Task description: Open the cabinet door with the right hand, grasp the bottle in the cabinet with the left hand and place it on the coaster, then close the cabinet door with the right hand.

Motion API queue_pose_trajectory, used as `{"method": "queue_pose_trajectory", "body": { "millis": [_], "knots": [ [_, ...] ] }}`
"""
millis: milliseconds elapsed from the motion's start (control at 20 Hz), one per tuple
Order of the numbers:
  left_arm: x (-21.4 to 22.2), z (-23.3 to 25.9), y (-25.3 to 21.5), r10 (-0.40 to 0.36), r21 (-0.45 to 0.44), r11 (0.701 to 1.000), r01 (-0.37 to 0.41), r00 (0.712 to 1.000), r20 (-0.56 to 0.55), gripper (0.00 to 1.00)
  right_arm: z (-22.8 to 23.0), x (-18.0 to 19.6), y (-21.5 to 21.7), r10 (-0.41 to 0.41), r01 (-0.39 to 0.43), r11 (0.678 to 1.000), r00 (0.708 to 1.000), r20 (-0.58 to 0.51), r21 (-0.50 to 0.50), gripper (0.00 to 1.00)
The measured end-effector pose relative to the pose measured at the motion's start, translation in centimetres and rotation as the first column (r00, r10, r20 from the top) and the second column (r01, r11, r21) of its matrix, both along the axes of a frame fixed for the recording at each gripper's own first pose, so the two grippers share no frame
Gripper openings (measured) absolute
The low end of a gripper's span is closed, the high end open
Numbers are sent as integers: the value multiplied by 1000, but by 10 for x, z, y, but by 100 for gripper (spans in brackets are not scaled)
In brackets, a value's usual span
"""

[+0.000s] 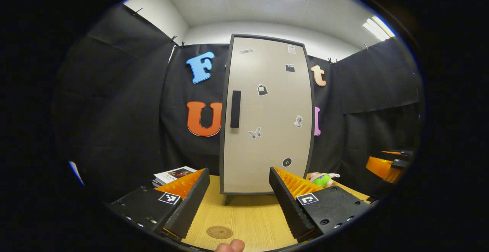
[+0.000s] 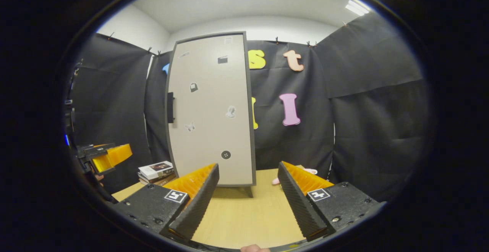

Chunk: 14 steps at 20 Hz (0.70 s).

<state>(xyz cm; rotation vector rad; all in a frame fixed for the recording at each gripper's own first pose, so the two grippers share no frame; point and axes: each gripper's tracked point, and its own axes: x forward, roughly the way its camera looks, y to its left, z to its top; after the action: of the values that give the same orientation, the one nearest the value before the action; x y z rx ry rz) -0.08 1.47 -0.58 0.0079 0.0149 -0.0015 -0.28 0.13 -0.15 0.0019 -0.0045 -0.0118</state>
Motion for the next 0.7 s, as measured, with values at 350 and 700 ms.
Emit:
{"method": "queue_pose_trajectory", "body": {
  "millis": [350,700],
  "knots": [
    [-1,-4,3,11,13,1000,-11,1000,-4,94,1,4,7,62,-63,998,998,-9,-30,94],
    [-9,-5,1,5,28,1000,-4,1000,-3,94,38,65,64,236,-236,971,972,4,-42,95]
  ]
}}
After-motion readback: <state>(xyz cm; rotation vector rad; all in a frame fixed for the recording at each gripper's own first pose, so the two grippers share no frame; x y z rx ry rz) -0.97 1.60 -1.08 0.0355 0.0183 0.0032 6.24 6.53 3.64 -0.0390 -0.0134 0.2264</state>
